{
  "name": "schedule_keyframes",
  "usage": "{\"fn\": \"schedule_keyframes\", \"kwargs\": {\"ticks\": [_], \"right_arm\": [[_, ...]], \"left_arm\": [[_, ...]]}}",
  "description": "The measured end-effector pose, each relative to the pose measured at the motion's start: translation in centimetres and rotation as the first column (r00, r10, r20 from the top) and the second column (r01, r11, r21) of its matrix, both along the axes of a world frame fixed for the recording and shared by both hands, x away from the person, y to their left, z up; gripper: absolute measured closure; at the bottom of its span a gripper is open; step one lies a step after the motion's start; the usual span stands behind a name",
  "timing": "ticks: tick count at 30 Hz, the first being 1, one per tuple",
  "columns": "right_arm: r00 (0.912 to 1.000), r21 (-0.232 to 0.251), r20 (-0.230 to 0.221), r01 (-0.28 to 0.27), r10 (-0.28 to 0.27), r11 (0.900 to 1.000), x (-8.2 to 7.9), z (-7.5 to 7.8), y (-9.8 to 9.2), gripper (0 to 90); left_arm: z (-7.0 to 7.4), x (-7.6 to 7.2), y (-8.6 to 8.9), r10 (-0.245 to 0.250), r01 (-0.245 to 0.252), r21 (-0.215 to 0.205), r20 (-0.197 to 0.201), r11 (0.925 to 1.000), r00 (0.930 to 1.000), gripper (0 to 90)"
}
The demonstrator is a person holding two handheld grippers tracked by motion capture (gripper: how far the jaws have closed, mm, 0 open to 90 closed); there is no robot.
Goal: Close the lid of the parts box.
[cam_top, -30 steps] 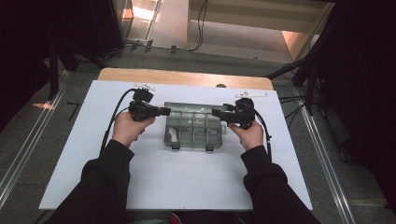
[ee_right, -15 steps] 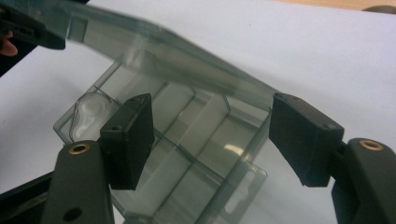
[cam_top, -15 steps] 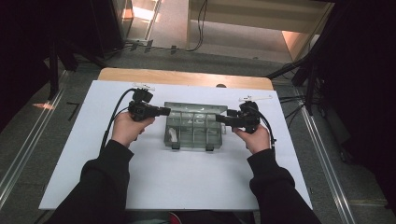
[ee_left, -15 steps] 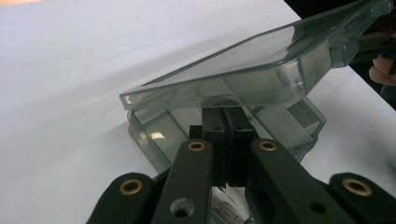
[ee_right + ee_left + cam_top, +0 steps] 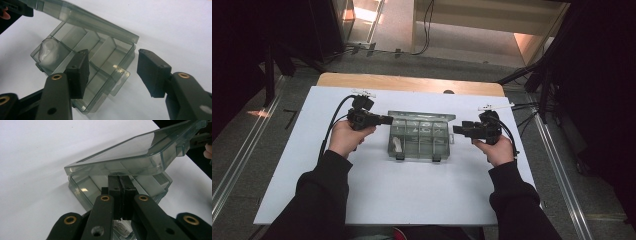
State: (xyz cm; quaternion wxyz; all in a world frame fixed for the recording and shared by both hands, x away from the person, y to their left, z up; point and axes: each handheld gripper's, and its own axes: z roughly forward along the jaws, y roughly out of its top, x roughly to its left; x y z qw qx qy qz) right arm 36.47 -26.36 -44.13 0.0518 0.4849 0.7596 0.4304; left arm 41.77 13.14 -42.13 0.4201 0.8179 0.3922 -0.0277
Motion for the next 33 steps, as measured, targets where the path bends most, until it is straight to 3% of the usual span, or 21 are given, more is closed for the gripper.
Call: {"fn": "schedule_keyframes", "kwargs": {"ticks": [15,23,33], "right_arm": [[0.9990,0.018,0.007,0.044,-0.044,0.999,0.5,1.4,-1.2,47.4],[0.9990,0.033,0.009,0.044,-0.044,0.998,0.7,1.7,-1.0,47.5],[0.9994,0.060,0.016,0.030,-0.031,0.998,0.9,2.1,-0.5,47.2]], "left_arm": [[0.0,-0.5,1.0,-0.010,0.010,0.000,-0.018,1.0000,0.9998,90.0],[0.0,-0.7,1.6,-0.012,0.013,0.012,-0.025,0.9999,0.9996,89.9],[0.3,-0.8,2.8,0.001,-0.001,-0.005,-0.013,1.0000,0.9999,89.9]]}}
